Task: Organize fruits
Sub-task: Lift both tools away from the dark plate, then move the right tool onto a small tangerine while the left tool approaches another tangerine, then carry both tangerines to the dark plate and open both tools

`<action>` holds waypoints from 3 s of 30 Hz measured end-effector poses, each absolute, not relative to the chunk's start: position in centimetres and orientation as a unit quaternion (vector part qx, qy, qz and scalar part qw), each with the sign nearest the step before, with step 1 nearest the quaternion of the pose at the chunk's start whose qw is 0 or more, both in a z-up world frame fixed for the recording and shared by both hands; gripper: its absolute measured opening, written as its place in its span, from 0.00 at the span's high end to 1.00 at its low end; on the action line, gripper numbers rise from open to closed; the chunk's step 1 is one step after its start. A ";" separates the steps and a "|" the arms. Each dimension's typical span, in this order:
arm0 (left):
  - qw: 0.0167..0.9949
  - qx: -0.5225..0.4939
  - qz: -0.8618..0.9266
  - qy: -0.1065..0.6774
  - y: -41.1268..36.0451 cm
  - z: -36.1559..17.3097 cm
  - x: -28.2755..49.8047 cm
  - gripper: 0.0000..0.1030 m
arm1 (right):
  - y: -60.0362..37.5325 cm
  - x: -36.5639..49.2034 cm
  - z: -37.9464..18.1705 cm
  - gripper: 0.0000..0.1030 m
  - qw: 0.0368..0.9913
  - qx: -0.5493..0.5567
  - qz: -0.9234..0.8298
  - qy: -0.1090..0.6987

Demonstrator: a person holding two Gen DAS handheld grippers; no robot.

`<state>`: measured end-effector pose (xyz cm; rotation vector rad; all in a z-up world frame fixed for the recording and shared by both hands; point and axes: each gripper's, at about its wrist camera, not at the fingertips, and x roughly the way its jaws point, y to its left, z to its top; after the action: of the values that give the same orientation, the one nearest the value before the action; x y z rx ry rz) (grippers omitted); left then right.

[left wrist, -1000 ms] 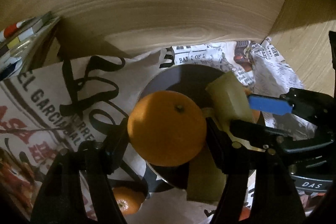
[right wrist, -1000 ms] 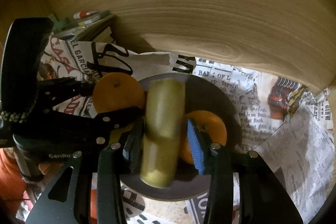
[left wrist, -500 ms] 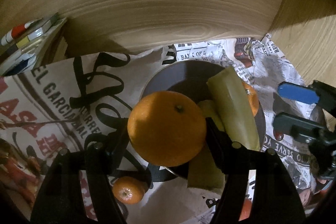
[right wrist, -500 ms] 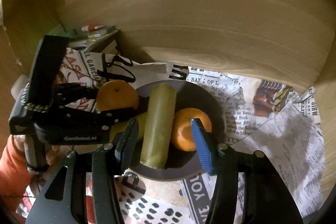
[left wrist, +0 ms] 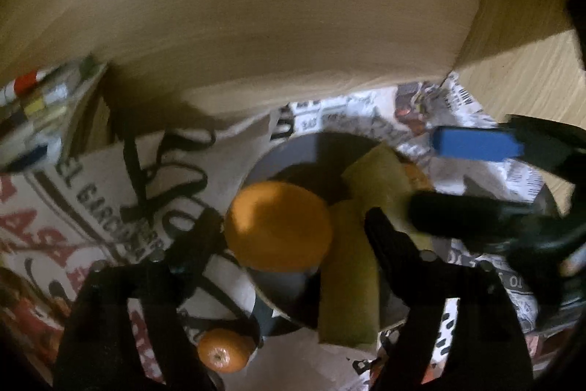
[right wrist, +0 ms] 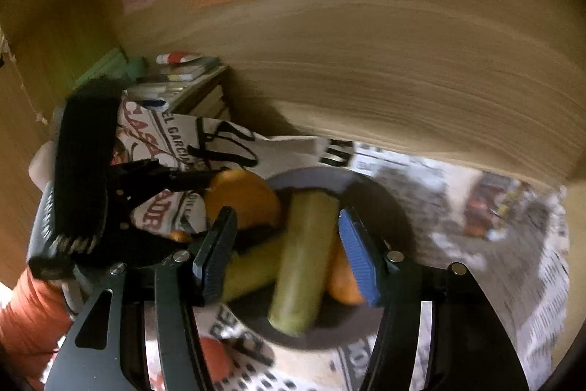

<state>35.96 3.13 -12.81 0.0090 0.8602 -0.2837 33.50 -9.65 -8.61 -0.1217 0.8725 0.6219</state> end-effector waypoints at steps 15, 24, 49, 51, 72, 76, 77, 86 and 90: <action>0.917 0.023 -0.074 0.391 7.7 -11.7 29.1 0.18 | -13.7 30.0 -8.4 0.46 0.885 -0.047 0.254 0.387; 0.903 -0.004 -0.068 0.424 10.3 -15.2 26.5 0.22 | -17.3 25.6 -9.6 0.41 0.901 -0.055 0.201 0.379; 0.891 -0.010 -0.082 0.447 7.8 -17.5 25.9 0.66 | -19.8 16.5 -14.5 0.44 0.880 -0.003 0.205 0.428; 0.895 -0.008 -0.086 0.438 7.5 -16.9 24.6 0.66 | -19.5 16.4 -15.0 0.49 0.874 -0.004 0.217 0.436; 0.919 -0.009 -0.107 0.380 5.1 -12.3 23.9 0.66 | -17.9 19.6 -11.9 0.66 0.891 -0.037 0.228 0.391; 0.919 -0.006 -0.112 0.378 4.6 -11.9 25.4 0.66 | -17.6 21.5 -11.3 0.66 0.895 -0.039 0.225 0.383; 0.919 -0.006 -0.113 0.378 4.6 -11.9 25.8 0.66 | -17.5 22.1 -11.2 0.66 0.895 -0.038 0.225 0.383; 0.912 -0.004 -0.117 0.392 4.0 -12.5 30.3 0.66 | -16.7 26.3 -11.9 0.66 0.891 -0.045 0.226 0.391; 0.904 -0.008 -0.117 0.411 3.9 -13.7 32.6 0.66 | -16.2 27.7 -13.0 0.66 0.885 -0.047 0.224 0.405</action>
<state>32.59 3.92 -13.71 -0.0164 0.8498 -0.2411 27.69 -16.19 -12.99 -0.0988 0.8419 0.4651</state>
